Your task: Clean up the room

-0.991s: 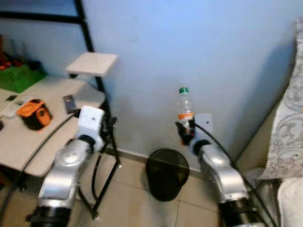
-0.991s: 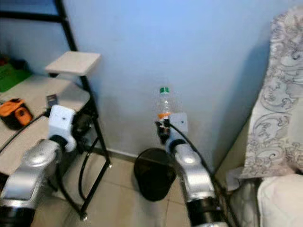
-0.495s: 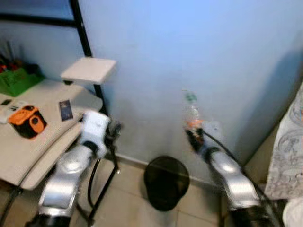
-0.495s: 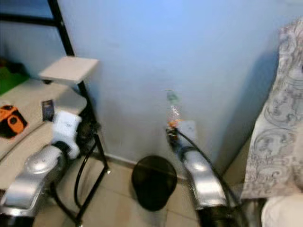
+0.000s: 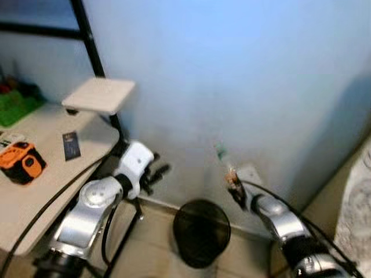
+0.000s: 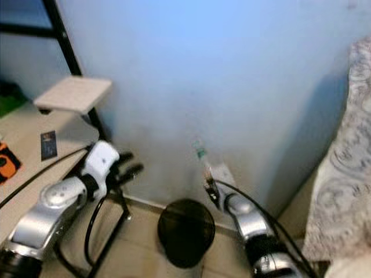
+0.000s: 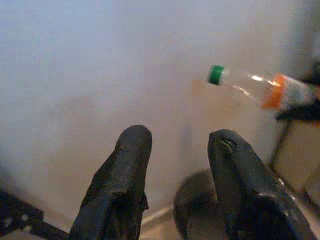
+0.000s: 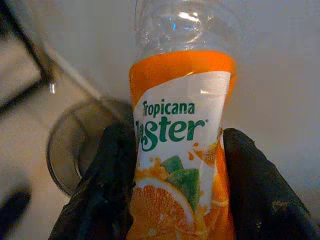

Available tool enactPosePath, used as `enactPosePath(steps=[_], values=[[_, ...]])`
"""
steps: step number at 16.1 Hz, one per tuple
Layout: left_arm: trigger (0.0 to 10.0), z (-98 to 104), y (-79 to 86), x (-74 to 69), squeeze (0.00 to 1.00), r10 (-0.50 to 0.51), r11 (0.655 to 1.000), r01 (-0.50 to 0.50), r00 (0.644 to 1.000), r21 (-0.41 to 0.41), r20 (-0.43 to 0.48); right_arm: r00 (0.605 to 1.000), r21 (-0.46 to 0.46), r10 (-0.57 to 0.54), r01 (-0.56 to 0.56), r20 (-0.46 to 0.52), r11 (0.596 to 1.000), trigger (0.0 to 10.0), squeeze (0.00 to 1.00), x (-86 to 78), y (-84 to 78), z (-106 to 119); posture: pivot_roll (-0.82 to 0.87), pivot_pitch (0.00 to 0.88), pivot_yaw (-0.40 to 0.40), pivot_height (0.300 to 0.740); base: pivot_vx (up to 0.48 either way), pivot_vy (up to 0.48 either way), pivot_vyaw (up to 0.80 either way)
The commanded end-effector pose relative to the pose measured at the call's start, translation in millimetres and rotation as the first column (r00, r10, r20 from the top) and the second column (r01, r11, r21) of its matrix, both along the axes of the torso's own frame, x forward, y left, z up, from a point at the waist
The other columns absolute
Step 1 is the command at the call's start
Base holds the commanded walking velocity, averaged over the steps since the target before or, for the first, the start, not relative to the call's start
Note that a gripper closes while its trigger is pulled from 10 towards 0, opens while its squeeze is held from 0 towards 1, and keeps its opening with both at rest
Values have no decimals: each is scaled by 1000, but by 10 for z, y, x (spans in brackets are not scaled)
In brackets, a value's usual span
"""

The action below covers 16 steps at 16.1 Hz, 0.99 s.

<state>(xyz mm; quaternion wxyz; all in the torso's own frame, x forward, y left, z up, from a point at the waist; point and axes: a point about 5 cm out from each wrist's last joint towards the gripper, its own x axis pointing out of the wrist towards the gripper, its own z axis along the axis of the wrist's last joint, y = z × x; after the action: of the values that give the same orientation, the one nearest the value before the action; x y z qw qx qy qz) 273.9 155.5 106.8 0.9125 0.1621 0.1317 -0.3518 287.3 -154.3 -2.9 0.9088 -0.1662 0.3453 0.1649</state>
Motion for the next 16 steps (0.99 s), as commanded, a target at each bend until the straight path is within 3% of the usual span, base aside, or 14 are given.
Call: enactPosePath(steps=[1, 5, 9, 13, 16], values=[[10000, -13, 66, 8, 0, -50, 998, 51, 999, 46, -19, 994, 3, 102, -102, 26, 995, 10000, 0, 75, 205, 57, 161, 0, 16, 740, 319, 0, 0], [10000, -83, 173, -29, 0, -208, 959, 216, 976, 185, -63, 986, -80, 158, -161, -44, 984, 10000, 0, 72, 269, -48, 187, 0, -12, 740, 286, 0, 0], [10000, -72, 206, -62, 0, -270, 946, 281, 959, 162, -84, 987, -149, 138, -150, -84, 978, 10000, 0, 34, 317, -120, 186, 0, -16, 740, 62, 0, 0], [10000, -138, 240, -119, 0, -352, 893, 379, 924, 242, -148, 987, -135, 126, -139, -100, 981, 10000, 0, -31, 319, -189, 187, 0, -23, 740, 0, 0, 0], [10000, -141, 253, -121, 0, -365, 885, 393, 918, 249, -152, 987, -135, 117, -130, -106, 982, 10000, 0, -63, 225, -220, 187, 0, -25, 740, 0, 0, 0]])
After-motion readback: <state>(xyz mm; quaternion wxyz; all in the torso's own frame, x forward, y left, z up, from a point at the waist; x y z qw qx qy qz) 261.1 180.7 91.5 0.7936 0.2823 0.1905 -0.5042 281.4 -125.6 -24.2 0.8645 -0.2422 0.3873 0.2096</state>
